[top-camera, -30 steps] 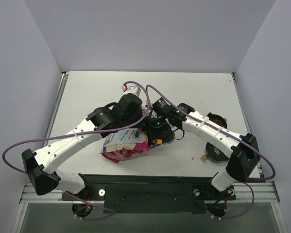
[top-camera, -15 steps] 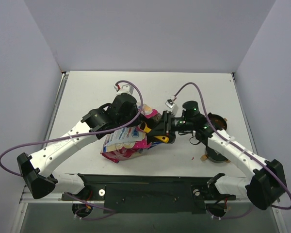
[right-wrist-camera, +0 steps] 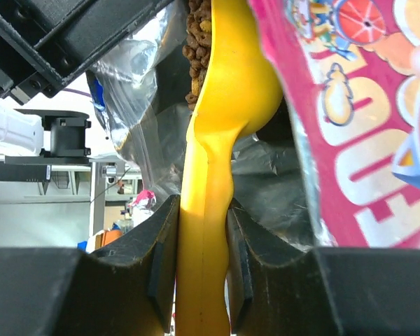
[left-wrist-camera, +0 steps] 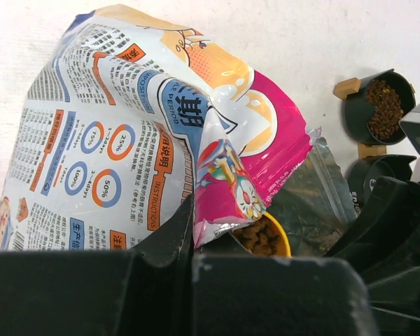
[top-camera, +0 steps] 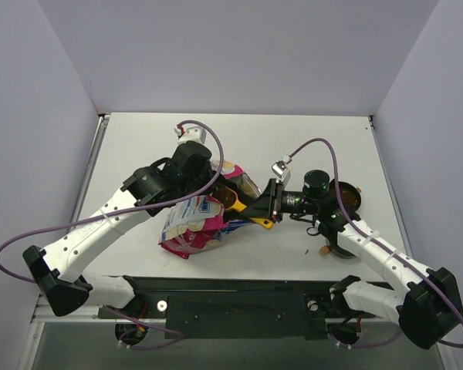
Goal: Serve the pet food
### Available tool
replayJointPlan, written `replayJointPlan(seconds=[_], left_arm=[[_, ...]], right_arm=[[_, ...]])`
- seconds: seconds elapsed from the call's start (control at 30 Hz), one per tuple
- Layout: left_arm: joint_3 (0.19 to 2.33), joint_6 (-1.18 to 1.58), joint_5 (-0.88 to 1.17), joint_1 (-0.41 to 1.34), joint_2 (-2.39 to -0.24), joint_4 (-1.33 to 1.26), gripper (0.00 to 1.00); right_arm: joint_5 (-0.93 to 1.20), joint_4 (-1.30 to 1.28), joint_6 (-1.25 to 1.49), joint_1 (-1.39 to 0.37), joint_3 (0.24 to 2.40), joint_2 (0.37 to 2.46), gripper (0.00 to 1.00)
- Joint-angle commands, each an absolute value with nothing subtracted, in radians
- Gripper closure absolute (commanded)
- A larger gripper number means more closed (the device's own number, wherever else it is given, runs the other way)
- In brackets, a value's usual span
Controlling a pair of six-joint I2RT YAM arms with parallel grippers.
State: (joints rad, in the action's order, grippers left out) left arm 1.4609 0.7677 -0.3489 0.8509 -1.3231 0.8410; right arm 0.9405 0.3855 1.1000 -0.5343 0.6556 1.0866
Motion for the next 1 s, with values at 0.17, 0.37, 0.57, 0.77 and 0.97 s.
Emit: replayJointPlan(seconds=[0.17,0.37,0.57,0.77,0.97], left_arm=[[1.511,0.723,-0.364,0.828,-1.292,0.767,1.0],[1.516,0.724,-0.333,0.828,-1.307,0.743,1.0],[1.493,0.726,-0.333,0.828,-1.295,0.741,1.0],[1.486,0.724,-0.318,0.827,-1.308,0.723,1.0],[1.494,0.719,-0.305,0.827,-1.324,0.719,1.0]], right_arm=[[0.897,0.256,1.012,-0.521,0.682,1.096,1.0],[0.86,-0.121,0.781,-0.503,0.758,1.048,1.0],[0.825,-0.024,0.882,-0.537,0.819,1.013,1.0],[0.851,-0.038,0.864,-0.502,0.749,1.051,1.0],[0.813,-0.057,0.876,-0.492,0.79,0.975,1.0]])
